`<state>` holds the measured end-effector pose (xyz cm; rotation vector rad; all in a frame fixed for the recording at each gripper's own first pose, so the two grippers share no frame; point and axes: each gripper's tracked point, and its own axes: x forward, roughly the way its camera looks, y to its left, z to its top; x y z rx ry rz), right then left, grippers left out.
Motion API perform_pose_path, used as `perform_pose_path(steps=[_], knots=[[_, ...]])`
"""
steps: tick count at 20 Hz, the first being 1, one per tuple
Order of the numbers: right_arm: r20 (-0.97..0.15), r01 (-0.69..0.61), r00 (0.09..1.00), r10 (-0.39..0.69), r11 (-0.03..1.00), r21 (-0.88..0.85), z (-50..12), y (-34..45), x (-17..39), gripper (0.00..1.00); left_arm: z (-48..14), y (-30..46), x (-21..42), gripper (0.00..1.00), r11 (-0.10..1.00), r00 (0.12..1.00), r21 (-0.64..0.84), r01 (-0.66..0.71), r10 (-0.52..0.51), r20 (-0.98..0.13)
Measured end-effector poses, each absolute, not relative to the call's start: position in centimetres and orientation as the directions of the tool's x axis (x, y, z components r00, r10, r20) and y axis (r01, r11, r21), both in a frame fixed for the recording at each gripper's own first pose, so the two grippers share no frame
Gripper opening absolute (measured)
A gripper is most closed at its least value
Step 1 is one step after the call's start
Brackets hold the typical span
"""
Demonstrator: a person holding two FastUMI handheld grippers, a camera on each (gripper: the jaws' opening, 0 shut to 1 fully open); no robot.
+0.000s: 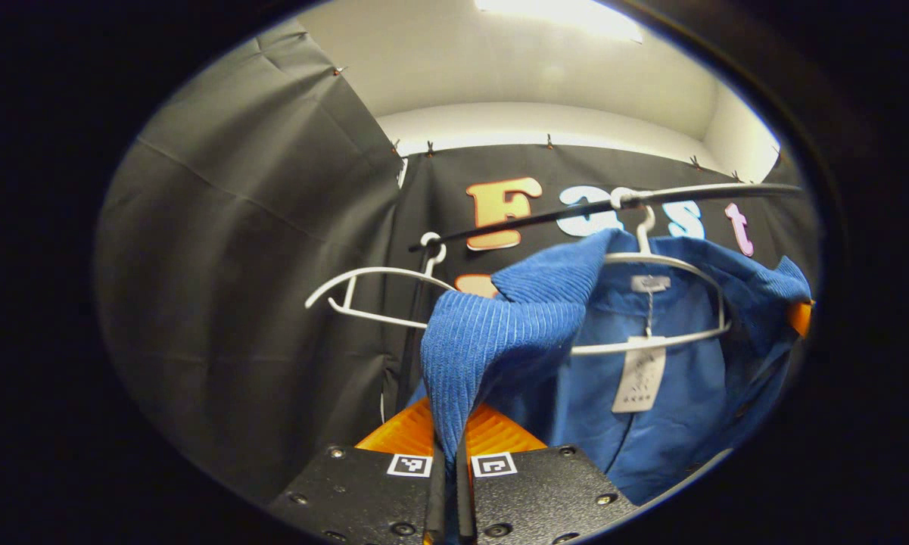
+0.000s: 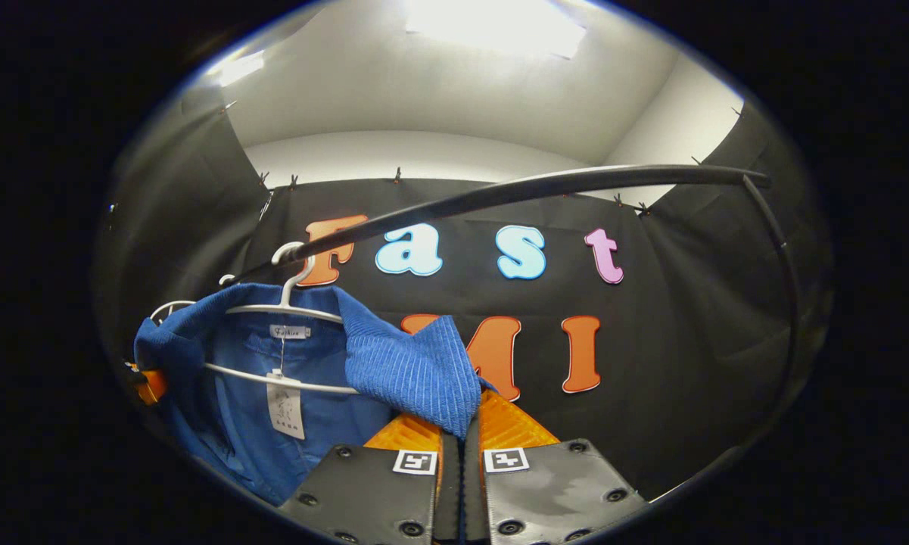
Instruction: Grasp the clothes on the hanger with both hands and then place them into the laundry hamper below.
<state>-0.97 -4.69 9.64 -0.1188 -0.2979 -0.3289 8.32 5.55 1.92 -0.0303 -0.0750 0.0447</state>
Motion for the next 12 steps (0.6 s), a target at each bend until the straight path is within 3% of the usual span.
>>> perform_pose_path(steps=[6, 12], knots=[[0.368, 0.338, 0.877, -0.308, 0.941, -0.016, 13.3, -6.3, -1.4, 0.12, 9.3, 8.0, 12.0, 0.06, 0.997, 0.988, 0.043, -0.059, 0.052, 0.144], [0.388, 0.288, 0.872, -0.298, 0.954, 0.084, 14.2, -8.2, 0.1, 0.09, 11.4, 12.2, 18.4, 0.05, 0.997, 0.988, 0.031, -0.073, 0.068, 0.141]])
